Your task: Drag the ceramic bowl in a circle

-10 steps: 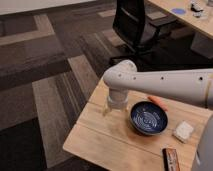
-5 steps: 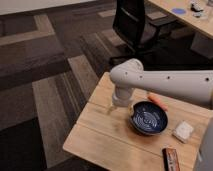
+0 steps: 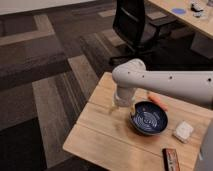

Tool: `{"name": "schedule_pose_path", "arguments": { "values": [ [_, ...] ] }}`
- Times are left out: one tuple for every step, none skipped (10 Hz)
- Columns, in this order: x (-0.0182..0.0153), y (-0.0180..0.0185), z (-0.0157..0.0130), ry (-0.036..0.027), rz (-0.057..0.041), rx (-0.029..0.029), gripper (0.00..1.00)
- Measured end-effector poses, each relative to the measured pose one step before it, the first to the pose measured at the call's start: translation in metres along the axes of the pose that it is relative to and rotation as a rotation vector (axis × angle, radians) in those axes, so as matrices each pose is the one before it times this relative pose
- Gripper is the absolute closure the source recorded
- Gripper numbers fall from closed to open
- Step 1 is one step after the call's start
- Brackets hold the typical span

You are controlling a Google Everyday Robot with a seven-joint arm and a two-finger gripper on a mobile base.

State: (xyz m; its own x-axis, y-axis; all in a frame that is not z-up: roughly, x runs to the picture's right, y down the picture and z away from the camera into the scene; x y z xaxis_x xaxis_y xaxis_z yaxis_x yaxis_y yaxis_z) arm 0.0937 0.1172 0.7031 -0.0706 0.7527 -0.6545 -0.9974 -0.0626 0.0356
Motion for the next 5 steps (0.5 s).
{"name": "schedule_pose_path", "arguments": {
  "values": [
    [0.00395, -0.00077, -0.00081, -0.00495, 0.02008, -0.00462, 0.35],
    [-0.00099, 0.00252, 0.00092, -0.00235, 0.00151, -0.0062, 0.35],
    [-0.00338, 0.00084, 0.00473, 0.00619, -0.00162, -0.00622, 0.35],
    [-0.01416, 0.00287, 0.00835, 0.00715, -0.01842, -0.01668, 0.35],
    [-0.00991, 0.00158, 0.00363, 0.00521, -0.0151, -0.00739, 0.35]
  ]
}}
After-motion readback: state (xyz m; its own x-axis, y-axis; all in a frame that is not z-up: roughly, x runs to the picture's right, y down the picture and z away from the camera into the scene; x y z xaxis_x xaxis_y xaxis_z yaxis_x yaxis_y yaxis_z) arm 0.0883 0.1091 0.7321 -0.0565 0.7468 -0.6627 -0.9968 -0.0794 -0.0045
